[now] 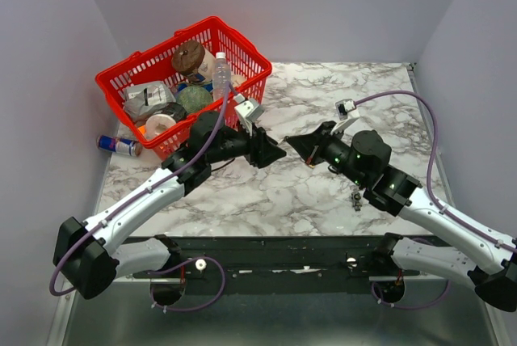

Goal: Unlock with the key

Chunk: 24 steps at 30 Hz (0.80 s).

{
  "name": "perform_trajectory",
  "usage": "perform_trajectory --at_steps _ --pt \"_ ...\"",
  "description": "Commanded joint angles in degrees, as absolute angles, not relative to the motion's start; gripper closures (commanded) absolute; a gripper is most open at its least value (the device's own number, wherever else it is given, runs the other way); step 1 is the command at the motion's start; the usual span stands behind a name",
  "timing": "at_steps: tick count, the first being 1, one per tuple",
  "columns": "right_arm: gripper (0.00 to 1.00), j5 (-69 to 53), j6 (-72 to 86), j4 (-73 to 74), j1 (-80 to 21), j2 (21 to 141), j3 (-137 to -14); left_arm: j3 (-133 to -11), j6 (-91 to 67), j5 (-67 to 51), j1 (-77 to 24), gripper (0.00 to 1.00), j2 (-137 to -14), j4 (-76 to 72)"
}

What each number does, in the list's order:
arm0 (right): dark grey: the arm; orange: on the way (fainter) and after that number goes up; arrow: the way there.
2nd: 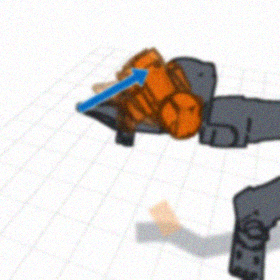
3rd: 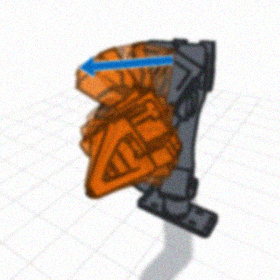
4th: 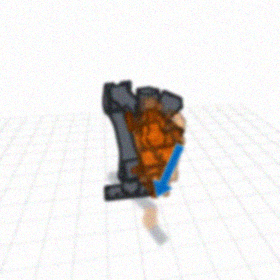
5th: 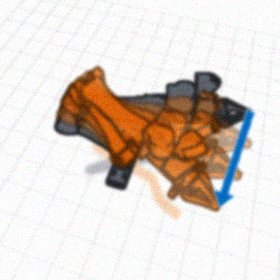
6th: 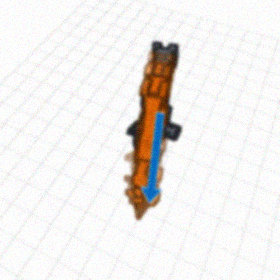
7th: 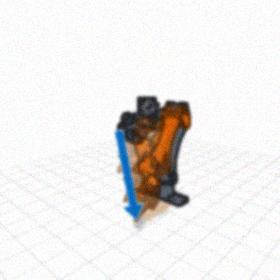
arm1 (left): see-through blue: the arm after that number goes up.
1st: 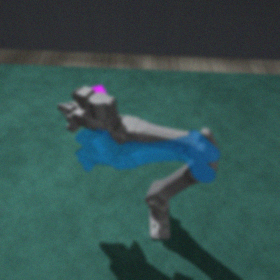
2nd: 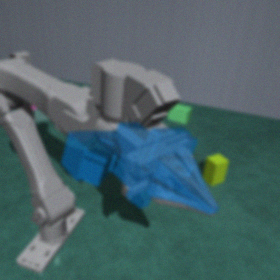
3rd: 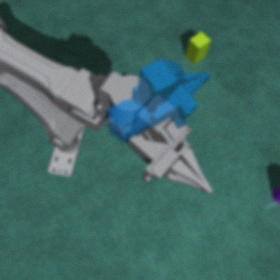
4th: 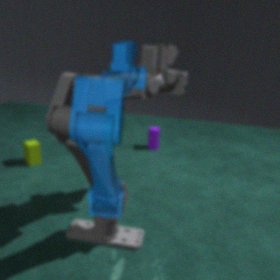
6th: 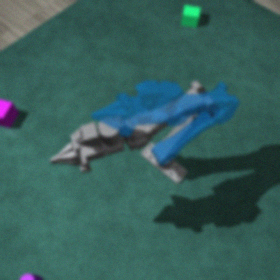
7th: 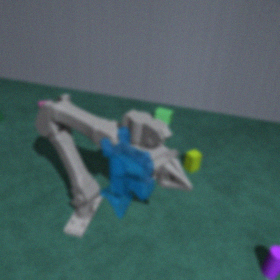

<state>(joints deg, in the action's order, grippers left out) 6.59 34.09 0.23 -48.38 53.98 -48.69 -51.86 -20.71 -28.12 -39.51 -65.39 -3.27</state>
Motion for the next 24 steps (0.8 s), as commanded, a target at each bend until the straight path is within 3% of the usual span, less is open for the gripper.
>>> perform_trajectory --at_steps 1,19,23,24 --pt "0.99 8.26 34.63 -0.26 -48.78 54.14 -48.78 -53.53 -20.48 -29.35 -39.99 0.43 -65.57 -3.16" --pt "0.99 6.68 34.28 -0.18 -48.78 55.9 -48.6 -52.03 -21.45 -29.97 -40.08 0.42 -63.72 -6.15" --pt "0.99 6.42 34.1 -0.18 -48.87 56.25 -48.69 -51.94 -21.45 -30.06 -40.17 0.58 -63.81 -6.33" --pt "0.99 6.42 34.01 -0.18 -48.78 56.51 -48.69 -51.94 -21.36 -30.06 -40.08 0.68 -63.9 -6.24"
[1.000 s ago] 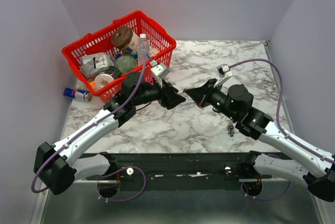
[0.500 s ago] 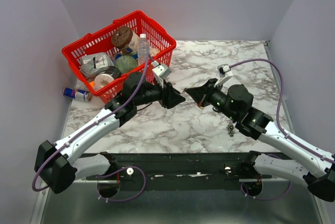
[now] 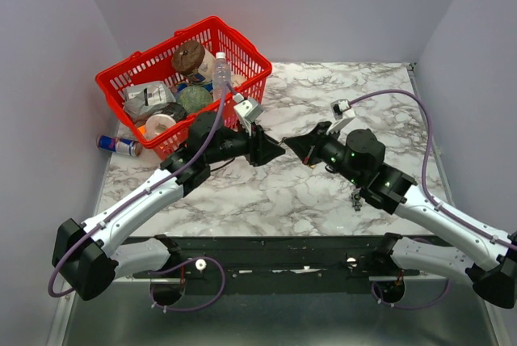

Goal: Unlock with the key

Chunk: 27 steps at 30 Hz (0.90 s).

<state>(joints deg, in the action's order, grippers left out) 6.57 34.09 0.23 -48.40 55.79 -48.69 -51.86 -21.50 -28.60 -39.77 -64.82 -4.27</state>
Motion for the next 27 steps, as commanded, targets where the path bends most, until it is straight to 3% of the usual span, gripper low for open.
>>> perform_trajectory --at_steps 1,6,9,11,12,13,16,19,27 --pt "0.99 6.24 34.01 -0.18 -48.78 56.6 -48.69 -51.94 -21.36 -30.15 -40.08 0.72 -63.9 -6.24" --pt "0.99 5.98 33.4 1.48 -48.78 57.3 -49.13 -51.86 -20.04 -30.41 -40.17 1.0 -63.9 -6.06" --pt "0.99 6.33 31.3 4.91 -48.78 58.18 -50.97 -51.85 -18.37 -31.02 -40.17 1.0 -63.55 -5.72" --pt "0.91 7.37 29.45 7.89 -48.78 57.75 -52.03 -52.47 -16.8 -31.81 -40.08 1.0 -63.46 -4.84" --pt "0.86 7.64 28.92 8.87 -48.87 57.4 -52.29 -53.08 -15.13 -32.86 -40.17 1.0 -63.28 -3.88" --pt "0.67 7.73 28.13 9.75 -48.78 56.78 -52.56 -53.35 -14.33 -33.65 -40.17 1.0 -63.37 -3.35" --pt "0.28 7.82 25.41 14.58 -48.69 54.41 -54.14 -54.4 -11.08 -37.51 -40.17 1.0 -63.11 -0.97" --pt "0.13 5.11 21.54 18.54 -48.69 51.69 -55.63 -55.55 -8.36 -43.04 -40.17 1.0 -63.11 1.49" --pt "0.19 -15.81 13.19 22.32 -48.6 47.99 -56.78 -56.07 -6.33 -56.15 -40.25 1.0 -62.67 2.55"
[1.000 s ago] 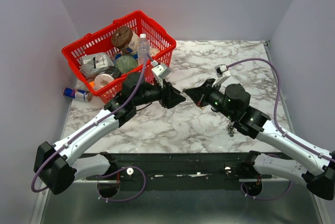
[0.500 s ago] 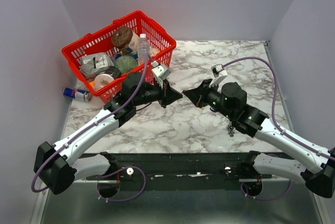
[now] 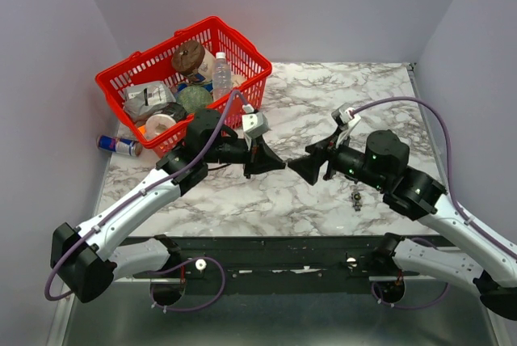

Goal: Unlock with the key

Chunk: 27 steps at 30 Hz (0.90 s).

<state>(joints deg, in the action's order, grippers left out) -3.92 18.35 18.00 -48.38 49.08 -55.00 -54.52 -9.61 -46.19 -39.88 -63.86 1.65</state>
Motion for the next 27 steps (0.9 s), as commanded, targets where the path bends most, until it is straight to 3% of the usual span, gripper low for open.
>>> perform_trajectory --at_steps 1,9,24,27 --pt "0.24 -16.86 13.1 22.32 -48.69 47.81 -56.69 -56.07 -6.24 -56.77 -40.17 1.0 -62.67 2.64" --pt "0.36 -21.09 11.78 22.06 -48.6 48.16 -57.48 -56.16 -5.71 -60.2 -40.17 1.0 -62.4 2.99" --pt "0.69 -24.34 10.9 20.13 -48.6 50.01 -57.31 -55.9 -5.71 -60.64 -40.69 1.0 -62.23 2.99" --pt "0.81 -24.61 10.64 19.6 -48.6 50.01 -57.22 -55.9 -5.71 -60.64 -40.96 1.0 -62.32 3.08"
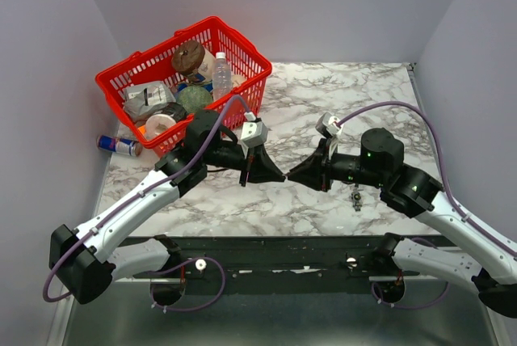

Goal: Unlock with the key

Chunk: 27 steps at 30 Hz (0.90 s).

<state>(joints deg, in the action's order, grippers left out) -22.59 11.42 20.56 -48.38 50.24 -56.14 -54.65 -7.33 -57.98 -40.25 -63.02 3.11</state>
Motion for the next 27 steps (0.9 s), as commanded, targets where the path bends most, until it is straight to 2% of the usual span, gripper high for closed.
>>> perform_trajectory --at_steps 1,5,11,12,14,15,16,18,20,24,25,27 --pt "0.87 -24.7 10.46 19.6 -48.6 50.1 -57.04 -55.9 -5.71 -60.64 -41.04 1.0 -62.4 2.99" --pt "0.99 -24.61 9.58 19.34 -48.69 49.83 -56.6 -55.81 -5.71 -60.56 -41.22 1.0 -62.4 3.08" --pt "0.99 -20.58 7.82 17.93 -48.6 48.43 -54.23 -55.9 -5.97 -59.33 -41.31 1.0 -62.4 2.99" --pt "0.99 -19.7 7.39 17.58 -48.69 48.51 -53.97 -55.9 -6.41 -58.54 -41.4 0.97 -62.32 2.73" --pt "0.99 -16.98 6.86 16.79 -48.6 48.95 -53.0 -55.81 -8.25 -55.13 -41.31 0.7 -62.32 2.29" --pt "0.99 -15.74 6.25 16.61 -48.6 49.39 -52.82 -55.64 -8.96 -53.45 -41.22 0.37 -62.23 1.5" --pt "0.99 -14.43 5.72 16.35 -48.6 49.83 -52.56 -55.2 -9.92 -51.96 -41.22 0.27 -62.14 0.97" --pt "0.99 -8.81 3.27 16.0 -48.78 51.5 -52.03 -54.41 -13.07 -50.81 -40.87 0.15 -61.79 -1.91" --pt "0.99 -5.38 0.72 14.86 -49.3 52.29 -51.33 -53.88 -17.38 -49.32 -40.43 0.13 -61.87 -4.21" --pt "0.99 2.96 -4.91 13.36 -51.32 53.61 -50.54 -55.8 -29.94 -36.07 -39.64 0.13 -62.4 -2.75" --pt "0.99 4.03 -5.44 12.75 -51.85 53.35 -50.02 -56.85 -35.37 -29.25 -39.55 0.13 -62.58 -1.42" --pt "0.99 6.92 -6.5 9.68 -52.99 52.65 -48.87 -56.95 -41.37 -25.85 -39.11 0.14 -63.63 -0.18"
